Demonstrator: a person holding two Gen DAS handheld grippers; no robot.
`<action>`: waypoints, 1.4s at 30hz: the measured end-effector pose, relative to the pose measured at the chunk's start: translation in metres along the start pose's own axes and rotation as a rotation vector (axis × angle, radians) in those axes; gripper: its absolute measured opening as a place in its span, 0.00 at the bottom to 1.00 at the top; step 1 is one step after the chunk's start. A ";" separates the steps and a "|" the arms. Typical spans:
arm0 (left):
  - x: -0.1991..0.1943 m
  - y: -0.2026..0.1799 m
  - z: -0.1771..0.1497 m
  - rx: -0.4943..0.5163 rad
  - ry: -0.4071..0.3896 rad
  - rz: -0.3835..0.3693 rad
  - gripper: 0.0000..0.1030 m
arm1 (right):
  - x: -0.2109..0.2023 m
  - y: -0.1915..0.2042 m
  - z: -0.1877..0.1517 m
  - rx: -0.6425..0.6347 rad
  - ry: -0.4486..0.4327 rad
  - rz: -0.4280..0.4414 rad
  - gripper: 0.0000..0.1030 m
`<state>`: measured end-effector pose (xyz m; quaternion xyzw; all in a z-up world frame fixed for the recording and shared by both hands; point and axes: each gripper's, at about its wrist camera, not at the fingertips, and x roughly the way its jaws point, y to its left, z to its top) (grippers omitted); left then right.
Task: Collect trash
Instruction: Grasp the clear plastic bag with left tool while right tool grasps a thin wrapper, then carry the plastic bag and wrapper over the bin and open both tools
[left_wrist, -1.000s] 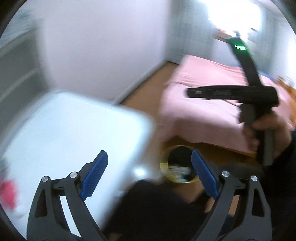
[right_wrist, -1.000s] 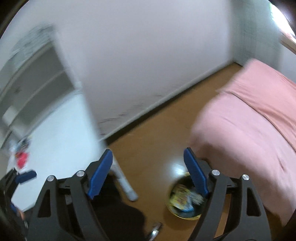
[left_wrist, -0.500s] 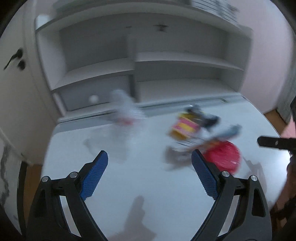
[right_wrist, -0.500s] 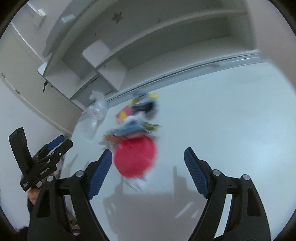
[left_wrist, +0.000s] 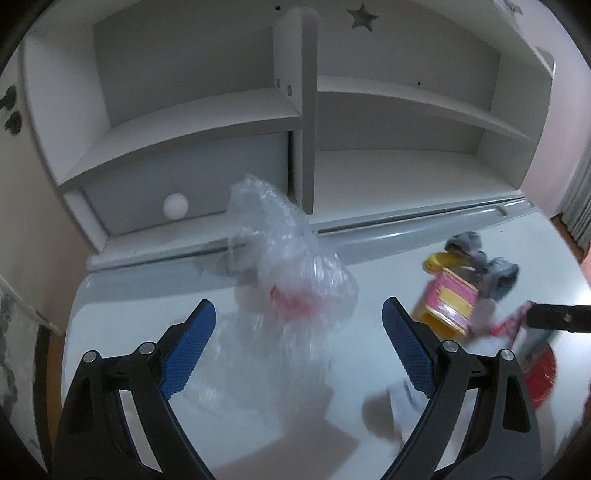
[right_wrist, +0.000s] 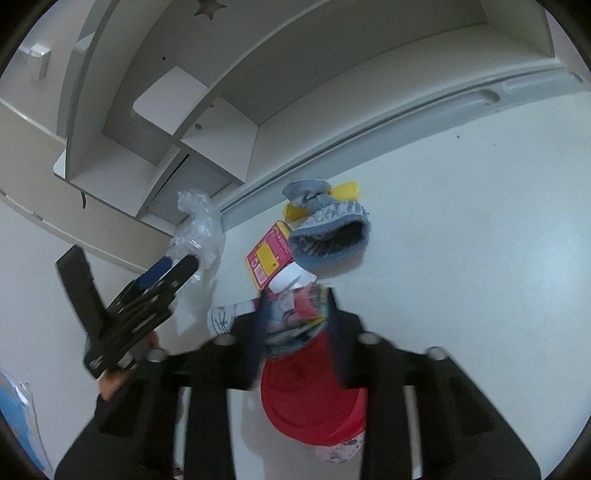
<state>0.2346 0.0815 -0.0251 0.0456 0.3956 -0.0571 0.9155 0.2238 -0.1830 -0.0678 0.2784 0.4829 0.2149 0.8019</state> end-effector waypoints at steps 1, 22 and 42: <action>0.005 -0.001 0.002 0.009 -0.011 0.035 0.86 | -0.003 -0.001 -0.001 0.002 0.000 0.009 0.15; -0.091 -0.111 0.012 0.088 -0.145 -0.016 0.29 | -0.220 -0.040 -0.045 -0.009 -0.307 0.009 0.04; -0.184 -0.508 -0.112 0.555 -0.089 -0.756 0.29 | -0.457 -0.279 -0.239 0.399 -0.666 -0.595 0.04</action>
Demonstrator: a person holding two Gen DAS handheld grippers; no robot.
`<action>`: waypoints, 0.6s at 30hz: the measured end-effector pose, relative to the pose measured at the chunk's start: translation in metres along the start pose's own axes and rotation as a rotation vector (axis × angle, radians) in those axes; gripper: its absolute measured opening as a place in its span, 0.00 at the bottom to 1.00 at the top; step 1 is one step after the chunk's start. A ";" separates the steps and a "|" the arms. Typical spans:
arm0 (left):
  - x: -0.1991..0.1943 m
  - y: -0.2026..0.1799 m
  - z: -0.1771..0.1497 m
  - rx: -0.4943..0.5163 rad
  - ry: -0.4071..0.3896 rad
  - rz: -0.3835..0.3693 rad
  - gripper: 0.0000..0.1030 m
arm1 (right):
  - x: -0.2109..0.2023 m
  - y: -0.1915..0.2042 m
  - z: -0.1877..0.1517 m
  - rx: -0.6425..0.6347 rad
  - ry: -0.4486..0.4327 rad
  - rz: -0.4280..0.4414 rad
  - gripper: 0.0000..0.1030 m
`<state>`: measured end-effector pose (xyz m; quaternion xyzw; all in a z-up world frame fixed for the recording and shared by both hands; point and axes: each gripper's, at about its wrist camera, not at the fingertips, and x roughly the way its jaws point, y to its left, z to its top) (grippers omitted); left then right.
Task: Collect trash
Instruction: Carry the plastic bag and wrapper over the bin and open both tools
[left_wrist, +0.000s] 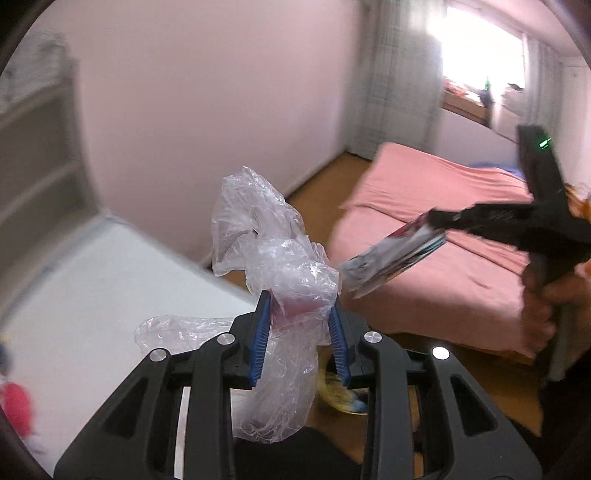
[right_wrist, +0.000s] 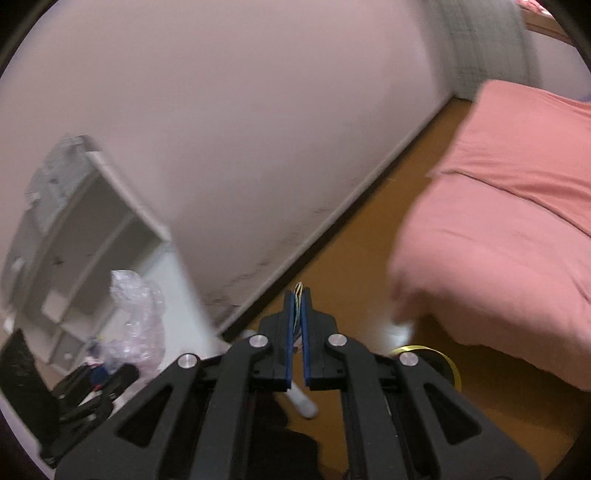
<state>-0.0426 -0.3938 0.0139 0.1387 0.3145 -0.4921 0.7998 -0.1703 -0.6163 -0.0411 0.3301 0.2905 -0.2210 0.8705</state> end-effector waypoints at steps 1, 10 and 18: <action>0.015 -0.014 -0.004 0.006 0.025 -0.039 0.29 | 0.003 -0.009 -0.005 0.007 0.006 -0.024 0.04; 0.137 -0.056 -0.048 0.018 0.240 -0.164 0.29 | 0.080 -0.116 -0.070 0.080 0.197 -0.233 0.04; 0.224 -0.064 -0.080 -0.025 0.313 -0.161 0.29 | 0.127 -0.156 -0.097 0.111 0.318 -0.309 0.04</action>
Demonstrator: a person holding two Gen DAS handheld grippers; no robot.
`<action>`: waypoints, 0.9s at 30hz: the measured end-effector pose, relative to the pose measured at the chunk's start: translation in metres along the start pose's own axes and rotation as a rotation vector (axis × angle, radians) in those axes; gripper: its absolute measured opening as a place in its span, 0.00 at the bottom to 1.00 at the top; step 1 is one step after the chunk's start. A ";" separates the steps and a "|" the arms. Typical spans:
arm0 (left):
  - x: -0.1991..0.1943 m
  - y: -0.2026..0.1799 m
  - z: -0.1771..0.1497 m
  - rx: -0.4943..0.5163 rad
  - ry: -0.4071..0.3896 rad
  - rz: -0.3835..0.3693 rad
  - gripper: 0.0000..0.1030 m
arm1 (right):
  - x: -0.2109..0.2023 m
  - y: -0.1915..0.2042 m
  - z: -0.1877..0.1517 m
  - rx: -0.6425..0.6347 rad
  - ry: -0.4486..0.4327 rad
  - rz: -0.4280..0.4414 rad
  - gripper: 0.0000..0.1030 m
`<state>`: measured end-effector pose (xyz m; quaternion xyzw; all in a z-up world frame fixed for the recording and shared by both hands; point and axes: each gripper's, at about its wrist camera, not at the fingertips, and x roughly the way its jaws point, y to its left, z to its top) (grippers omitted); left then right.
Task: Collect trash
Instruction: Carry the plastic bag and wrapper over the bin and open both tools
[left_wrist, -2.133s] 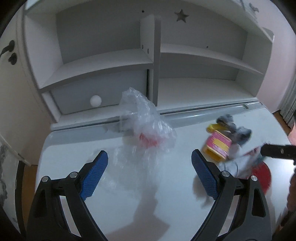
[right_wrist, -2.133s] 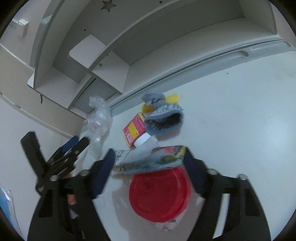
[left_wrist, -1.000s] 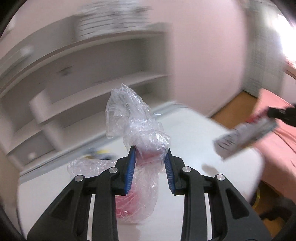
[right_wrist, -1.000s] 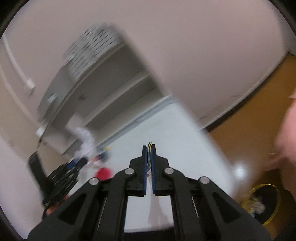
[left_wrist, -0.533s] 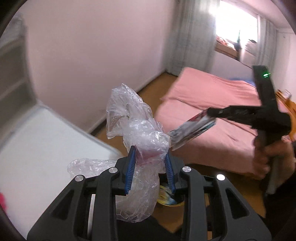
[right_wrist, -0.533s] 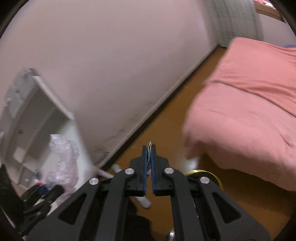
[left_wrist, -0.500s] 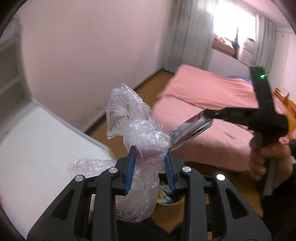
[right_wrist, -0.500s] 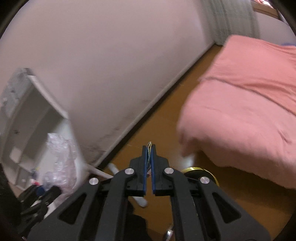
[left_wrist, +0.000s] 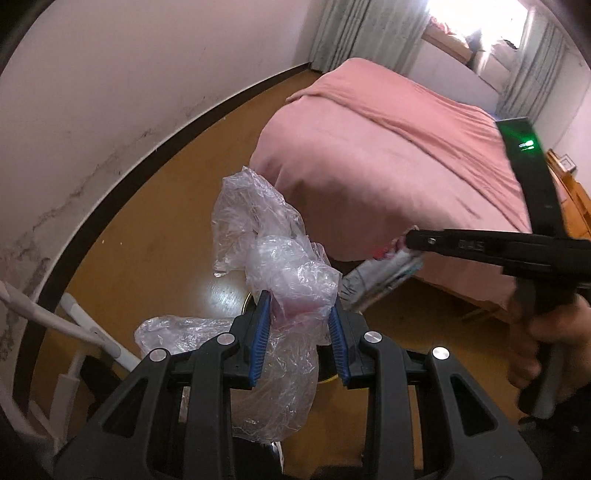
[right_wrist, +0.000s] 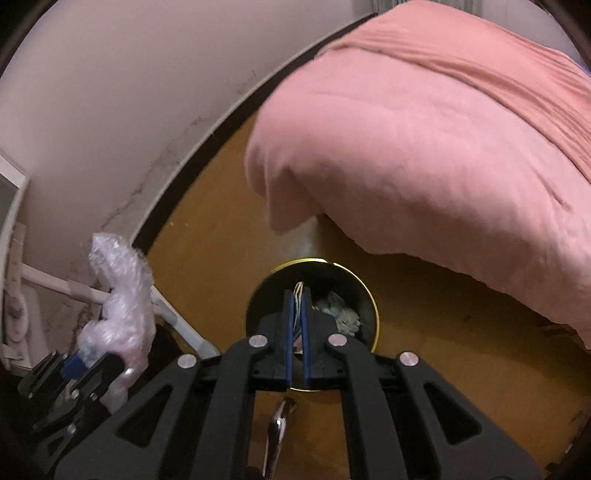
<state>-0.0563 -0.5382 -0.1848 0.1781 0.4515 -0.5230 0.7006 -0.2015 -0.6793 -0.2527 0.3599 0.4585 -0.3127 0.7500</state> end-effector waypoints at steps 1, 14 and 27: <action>0.011 0.000 -0.001 -0.010 0.010 -0.005 0.29 | 0.004 0.004 0.000 0.004 0.010 0.001 0.04; 0.073 0.008 -0.017 -0.101 0.119 -0.093 0.29 | 0.020 -0.001 -0.006 0.004 0.056 -0.018 0.04; 0.064 0.012 -0.028 -0.098 0.124 -0.103 0.29 | 0.027 0.002 -0.005 0.011 0.075 -0.005 0.05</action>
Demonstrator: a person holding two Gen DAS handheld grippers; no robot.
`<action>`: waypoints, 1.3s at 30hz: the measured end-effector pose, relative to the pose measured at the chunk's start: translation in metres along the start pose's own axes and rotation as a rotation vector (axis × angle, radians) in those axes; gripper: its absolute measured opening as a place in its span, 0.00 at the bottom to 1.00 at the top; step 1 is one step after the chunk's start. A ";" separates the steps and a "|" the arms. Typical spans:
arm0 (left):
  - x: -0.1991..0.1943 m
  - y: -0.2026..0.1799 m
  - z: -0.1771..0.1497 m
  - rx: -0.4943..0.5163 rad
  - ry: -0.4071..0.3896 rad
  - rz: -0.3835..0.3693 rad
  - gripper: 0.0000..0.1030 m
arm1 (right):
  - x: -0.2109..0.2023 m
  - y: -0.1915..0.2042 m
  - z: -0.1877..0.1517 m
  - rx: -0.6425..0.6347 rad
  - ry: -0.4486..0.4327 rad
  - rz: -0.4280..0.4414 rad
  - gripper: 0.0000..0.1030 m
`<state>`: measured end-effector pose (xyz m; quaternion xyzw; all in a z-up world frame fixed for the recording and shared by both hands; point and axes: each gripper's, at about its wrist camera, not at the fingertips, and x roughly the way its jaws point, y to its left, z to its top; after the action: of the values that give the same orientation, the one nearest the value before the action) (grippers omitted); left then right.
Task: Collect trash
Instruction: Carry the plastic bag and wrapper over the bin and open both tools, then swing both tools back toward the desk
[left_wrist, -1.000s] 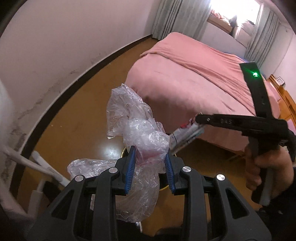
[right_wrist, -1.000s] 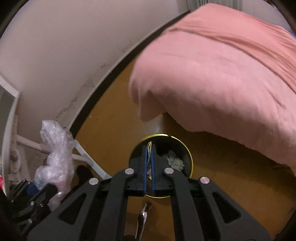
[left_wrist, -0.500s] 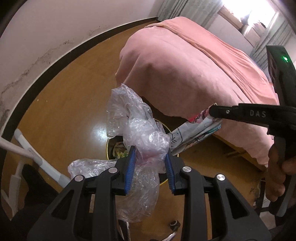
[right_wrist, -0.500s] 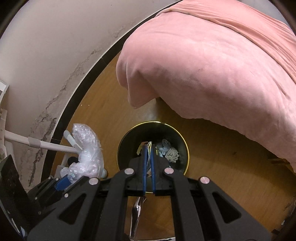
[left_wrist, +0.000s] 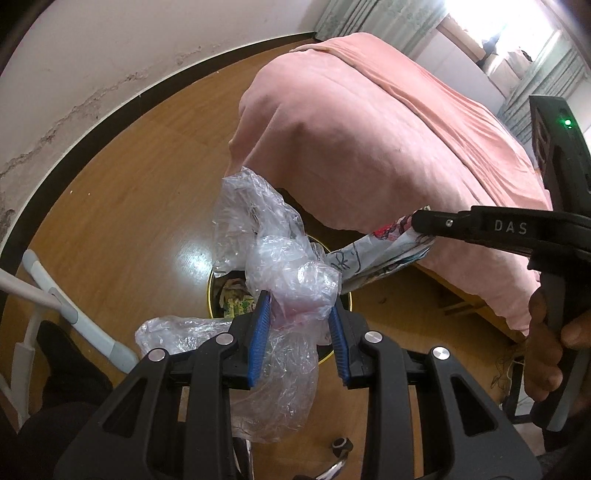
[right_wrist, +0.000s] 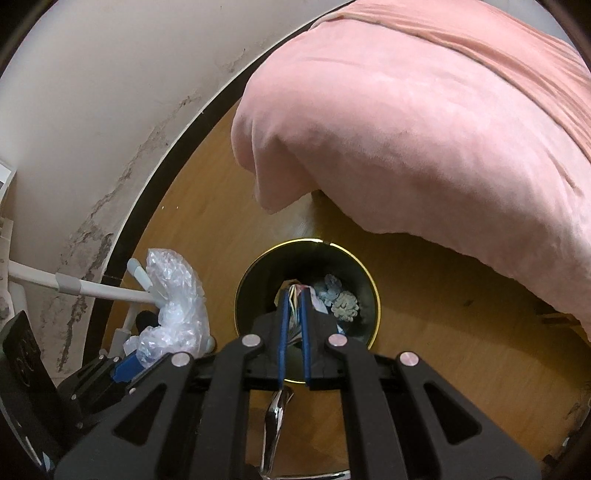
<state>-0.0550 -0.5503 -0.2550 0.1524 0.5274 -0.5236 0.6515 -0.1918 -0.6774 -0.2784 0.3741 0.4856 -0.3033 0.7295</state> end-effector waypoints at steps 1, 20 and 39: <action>0.000 -0.001 0.000 0.003 -0.001 0.002 0.29 | 0.002 0.000 -0.001 0.001 0.007 0.002 0.05; 0.005 -0.011 0.003 0.025 0.013 -0.010 0.32 | -0.009 -0.007 0.002 0.036 -0.055 -0.007 0.69; -0.020 -0.024 0.005 0.051 -0.057 0.011 0.76 | -0.040 -0.015 0.008 0.036 -0.134 -0.014 0.70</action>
<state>-0.0707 -0.5531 -0.2272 0.1569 0.4944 -0.5375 0.6648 -0.2140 -0.6887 -0.2434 0.3626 0.4330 -0.3412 0.7514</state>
